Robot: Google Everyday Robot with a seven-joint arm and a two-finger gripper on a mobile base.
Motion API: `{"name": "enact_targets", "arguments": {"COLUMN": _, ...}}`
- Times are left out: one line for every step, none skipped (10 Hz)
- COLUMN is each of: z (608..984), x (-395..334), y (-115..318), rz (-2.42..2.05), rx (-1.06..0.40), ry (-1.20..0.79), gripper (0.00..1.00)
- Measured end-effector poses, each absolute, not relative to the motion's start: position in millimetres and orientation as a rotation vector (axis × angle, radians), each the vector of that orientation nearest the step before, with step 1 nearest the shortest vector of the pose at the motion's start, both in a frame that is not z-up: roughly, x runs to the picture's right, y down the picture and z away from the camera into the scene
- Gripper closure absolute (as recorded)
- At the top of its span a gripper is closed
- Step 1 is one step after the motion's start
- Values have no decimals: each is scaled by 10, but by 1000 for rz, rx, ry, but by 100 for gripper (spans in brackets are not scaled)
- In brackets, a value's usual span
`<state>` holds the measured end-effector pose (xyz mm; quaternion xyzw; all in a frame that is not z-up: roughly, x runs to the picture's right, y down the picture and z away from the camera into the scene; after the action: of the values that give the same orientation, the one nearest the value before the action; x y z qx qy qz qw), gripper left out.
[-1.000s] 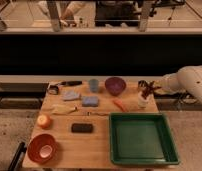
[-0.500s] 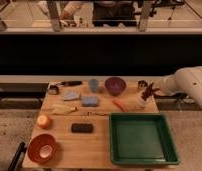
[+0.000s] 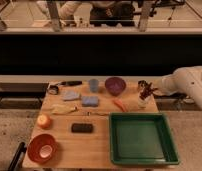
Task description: Place grapes in paper cup
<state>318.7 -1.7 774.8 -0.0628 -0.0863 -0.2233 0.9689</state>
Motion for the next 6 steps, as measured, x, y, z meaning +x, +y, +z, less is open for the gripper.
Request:
{"name": "enact_targets", "arguments": {"z": 7773, "x": 3186, "y": 9, "rz": -453, "rx": -130, "ry": -177, "gripper": 96}}
{"name": "enact_targets", "arguments": {"z": 7794, "x": 3181, "y": 32, "rz": -454, "rx": -134, "ry": -180, "gripper": 96}}
{"name": "enact_targets", "arguments": {"z": 7816, "x": 3175, "y": 57, "rz": -456, "rx": -138, "ry": -182, "gripper": 96}}
{"name": "enact_targets", "arguments": {"z": 7829, "x": 3169, "y": 70, "rz": -459, "rx": -141, "ry": -184, "gripper": 96}}
{"name": "enact_targets", "arguments": {"z": 7842, "x": 3165, "y": 90, "rz": -463, "rx": -144, "ry": -184, "gripper": 96}}
{"name": "enact_targets", "arguments": {"z": 7843, "x": 3163, "y": 95, "rz": -468, "rx": -145, "ry": -182, "gripper": 96}}
